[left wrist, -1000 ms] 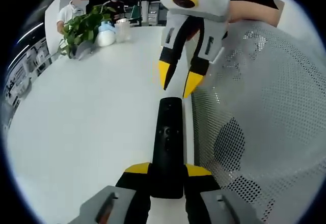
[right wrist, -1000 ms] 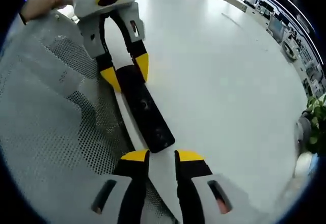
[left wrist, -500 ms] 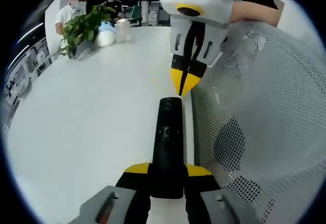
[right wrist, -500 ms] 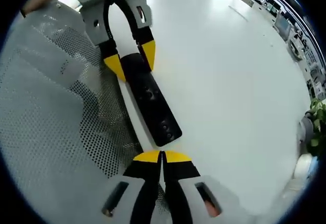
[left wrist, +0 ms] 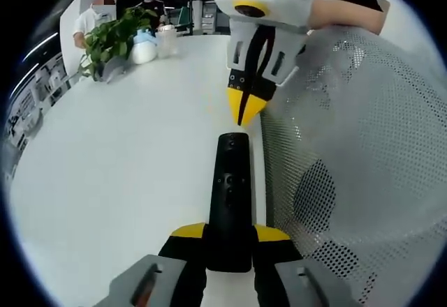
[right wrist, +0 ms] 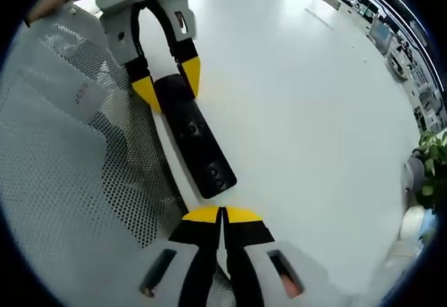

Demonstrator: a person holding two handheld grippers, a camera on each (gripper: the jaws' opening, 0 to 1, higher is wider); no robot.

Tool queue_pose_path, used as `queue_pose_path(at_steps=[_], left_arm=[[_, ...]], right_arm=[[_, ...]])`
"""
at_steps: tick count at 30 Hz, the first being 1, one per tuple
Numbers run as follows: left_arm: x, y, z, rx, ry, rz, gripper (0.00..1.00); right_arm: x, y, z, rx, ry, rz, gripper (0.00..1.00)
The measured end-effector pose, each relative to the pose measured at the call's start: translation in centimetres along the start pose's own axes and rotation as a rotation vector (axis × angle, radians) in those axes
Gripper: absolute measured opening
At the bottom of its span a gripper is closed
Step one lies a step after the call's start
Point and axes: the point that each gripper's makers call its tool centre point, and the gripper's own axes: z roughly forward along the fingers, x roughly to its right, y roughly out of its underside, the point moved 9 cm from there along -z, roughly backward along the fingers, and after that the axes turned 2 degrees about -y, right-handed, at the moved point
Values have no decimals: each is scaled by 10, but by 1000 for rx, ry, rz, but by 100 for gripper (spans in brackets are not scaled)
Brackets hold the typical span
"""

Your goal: Press the specified remote control buttons in sequence, fully releasing each button before pressing the next.

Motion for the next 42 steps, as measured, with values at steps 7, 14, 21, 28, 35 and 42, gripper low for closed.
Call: queue_pose_path(at_steps=[7,14,21,28,35,42], left_arm=[[0,0,1,-1,2,10,24],[0,0,1,-4,3,18,24],[0,-1,1,-7,3,22,24],[1,-1,1,-11,0,28,24],[1,-1,0,-12,0,29,24],[1,-1,0,-13,-1,31,24]], right_arm=[[0,-6,0,54,-16,20,0],[-1,-11,2,104,-25,0,0],[-1,-12,7,104,-37,-1,0],[-2,-13,7,94,-44,16,0],[-2,-21,9,13,-50,-30,0],[-1,-31,11,-96,-60,-65,0]])
